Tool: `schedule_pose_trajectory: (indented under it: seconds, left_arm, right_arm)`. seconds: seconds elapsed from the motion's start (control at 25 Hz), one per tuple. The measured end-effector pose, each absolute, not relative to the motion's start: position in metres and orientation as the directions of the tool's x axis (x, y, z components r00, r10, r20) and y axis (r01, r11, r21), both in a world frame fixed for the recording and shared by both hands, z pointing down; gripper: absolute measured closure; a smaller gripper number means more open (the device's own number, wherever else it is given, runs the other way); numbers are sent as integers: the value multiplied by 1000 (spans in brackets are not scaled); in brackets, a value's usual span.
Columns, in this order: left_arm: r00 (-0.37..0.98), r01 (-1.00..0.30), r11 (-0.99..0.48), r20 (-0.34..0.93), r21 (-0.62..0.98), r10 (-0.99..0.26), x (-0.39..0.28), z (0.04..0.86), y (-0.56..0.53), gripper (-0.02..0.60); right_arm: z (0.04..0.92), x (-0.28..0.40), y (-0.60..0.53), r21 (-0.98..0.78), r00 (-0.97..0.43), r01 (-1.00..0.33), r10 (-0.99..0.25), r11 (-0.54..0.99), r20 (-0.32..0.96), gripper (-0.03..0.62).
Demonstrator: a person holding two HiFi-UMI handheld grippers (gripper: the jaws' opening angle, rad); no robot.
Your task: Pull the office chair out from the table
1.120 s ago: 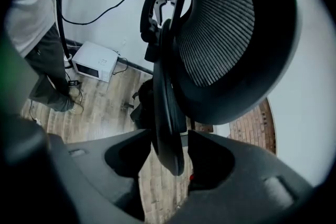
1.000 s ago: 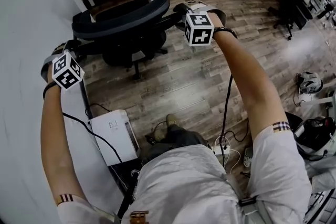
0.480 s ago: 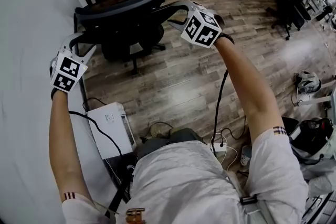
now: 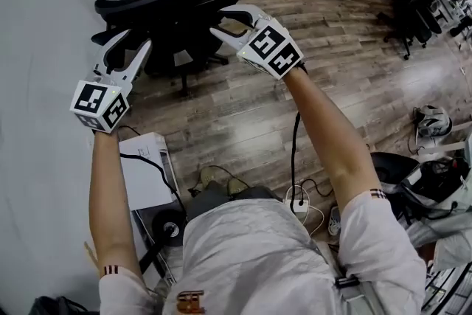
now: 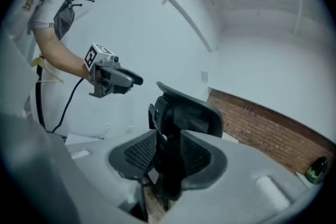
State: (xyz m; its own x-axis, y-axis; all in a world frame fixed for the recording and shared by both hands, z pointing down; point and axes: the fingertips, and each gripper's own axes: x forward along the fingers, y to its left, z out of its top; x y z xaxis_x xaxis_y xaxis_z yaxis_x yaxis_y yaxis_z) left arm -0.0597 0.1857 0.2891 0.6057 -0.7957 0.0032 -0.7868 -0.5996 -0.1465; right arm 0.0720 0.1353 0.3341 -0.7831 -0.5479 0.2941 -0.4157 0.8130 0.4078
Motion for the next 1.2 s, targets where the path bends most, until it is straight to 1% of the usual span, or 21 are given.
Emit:
schedule_pose_trajectory:
  seconds: [0.08, 0.28, 0.44, 0.52, 0.8, 1.04, 1.2]
  left_arm:
    - [598, -798, -592, -23, -113, -801, -46, 285, 191, 408]
    - [595, -803, -591, -34, -77, -803, -15, 289, 212, 465]
    - [584, -811, -584, -84, -31, -807, -9, 286, 228, 518]
    - [581, -813, -582, -104, -18, -807, -8, 282, 233, 532]
    - [593, -800, -599, -131, 7, -794, -6, 278, 248, 548]
    - [597, -796, -605, -138, 21, -790, -19, 288, 268, 580]
    - [599, -794, -608, -157, 12, -785, -20, 283, 280, 581]
  right_arm:
    - [329, 70, 147, 386, -804, -419, -533, 822, 263, 461]
    - [321, 60, 179, 334, -842, -427, -504, 840, 192, 514]
    - [313, 52, 199, 292, -862, -443, -493, 847, 120, 570]
    - [309, 48, 207, 272, -868, -450, -488, 851, 91, 588]
    - [300, 28, 230, 227, -877, -464, -480, 857, 19, 591]
    - [306, 2, 256, 207, -881, -466, -472, 860, -21, 591]
    - [303, -2, 270, 195, -881, -470, -472, 861, -42, 591]
